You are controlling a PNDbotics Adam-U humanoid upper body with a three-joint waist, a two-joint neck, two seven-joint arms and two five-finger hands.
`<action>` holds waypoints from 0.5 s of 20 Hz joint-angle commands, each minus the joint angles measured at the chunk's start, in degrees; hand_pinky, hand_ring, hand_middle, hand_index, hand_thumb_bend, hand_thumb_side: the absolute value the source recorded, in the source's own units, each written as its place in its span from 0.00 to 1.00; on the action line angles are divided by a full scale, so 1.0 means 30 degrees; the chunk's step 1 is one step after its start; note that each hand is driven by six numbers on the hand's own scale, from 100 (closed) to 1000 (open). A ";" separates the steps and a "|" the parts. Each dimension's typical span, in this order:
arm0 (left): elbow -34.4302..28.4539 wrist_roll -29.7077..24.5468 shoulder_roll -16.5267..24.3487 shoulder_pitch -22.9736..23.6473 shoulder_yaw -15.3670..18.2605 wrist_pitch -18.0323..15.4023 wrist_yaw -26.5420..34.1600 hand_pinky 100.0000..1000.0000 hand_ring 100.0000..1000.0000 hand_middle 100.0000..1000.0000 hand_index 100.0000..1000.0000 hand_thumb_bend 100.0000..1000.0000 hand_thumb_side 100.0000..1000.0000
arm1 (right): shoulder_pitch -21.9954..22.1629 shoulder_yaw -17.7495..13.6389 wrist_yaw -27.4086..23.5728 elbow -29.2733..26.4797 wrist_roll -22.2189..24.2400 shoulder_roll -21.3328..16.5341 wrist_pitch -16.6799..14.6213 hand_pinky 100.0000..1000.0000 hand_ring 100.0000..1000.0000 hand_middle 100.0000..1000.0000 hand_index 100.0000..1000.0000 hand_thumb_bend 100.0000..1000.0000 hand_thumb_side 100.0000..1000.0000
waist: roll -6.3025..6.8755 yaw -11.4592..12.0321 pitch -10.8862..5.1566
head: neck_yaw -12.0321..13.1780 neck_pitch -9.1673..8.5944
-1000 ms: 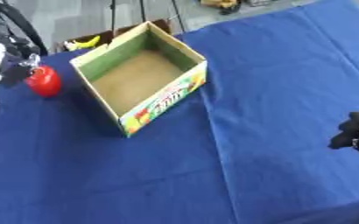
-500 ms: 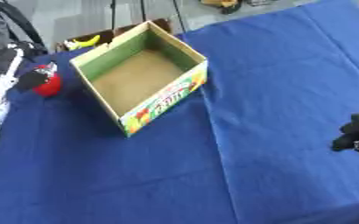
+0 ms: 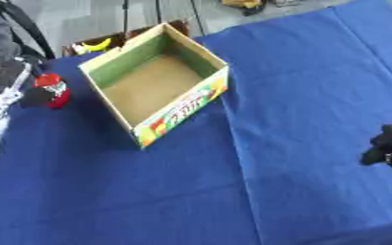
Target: Pick up objects on the table and place them in the box.
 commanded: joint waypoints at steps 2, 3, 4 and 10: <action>-0.0314 -0.0600 0.0532 -0.0096 -0.0012 0.0116 -0.0554 0.55 0.62 0.65 0.78 0.30 0.62 | -0.0051 -0.0098 0.0057 -0.0403 0.0065 -0.0083 -0.0019 0.55 0.54 0.56 0.73 0.00 0.86 | -0.0169 0.0080 -0.0356 | -0.0024 0.0047; -0.0297 -0.0794 0.0525 -0.0074 -0.0037 0.0110 -0.0660 0.55 0.62 0.65 0.78 0.31 0.60 | -0.0049 -0.0099 0.0059 -0.0403 0.0072 -0.0082 -0.0018 0.55 0.54 0.56 0.73 0.00 0.86 | -0.0176 0.0094 -0.0361 | -0.0034 0.0058; -0.0289 -0.1006 0.0525 -0.0057 -0.0056 0.0094 -0.0761 0.54 0.62 0.65 0.78 0.32 0.58 | -0.0048 -0.0100 0.0058 -0.0403 0.0078 -0.0082 -0.0018 0.55 0.54 0.56 0.73 0.00 0.85 | -0.0183 0.0107 -0.0365 | -0.0047 0.0062; -0.0242 -0.2635 0.0565 0.0012 -0.0130 -0.0061 -0.1195 0.51 0.61 0.66 0.79 0.23 0.35 | -0.0035 -0.0105 0.0038 -0.0403 0.0122 -0.0093 -0.0012 0.55 0.54 0.56 0.73 0.00 0.85 | -0.0215 0.0199 -0.0408 | -0.0068 0.0095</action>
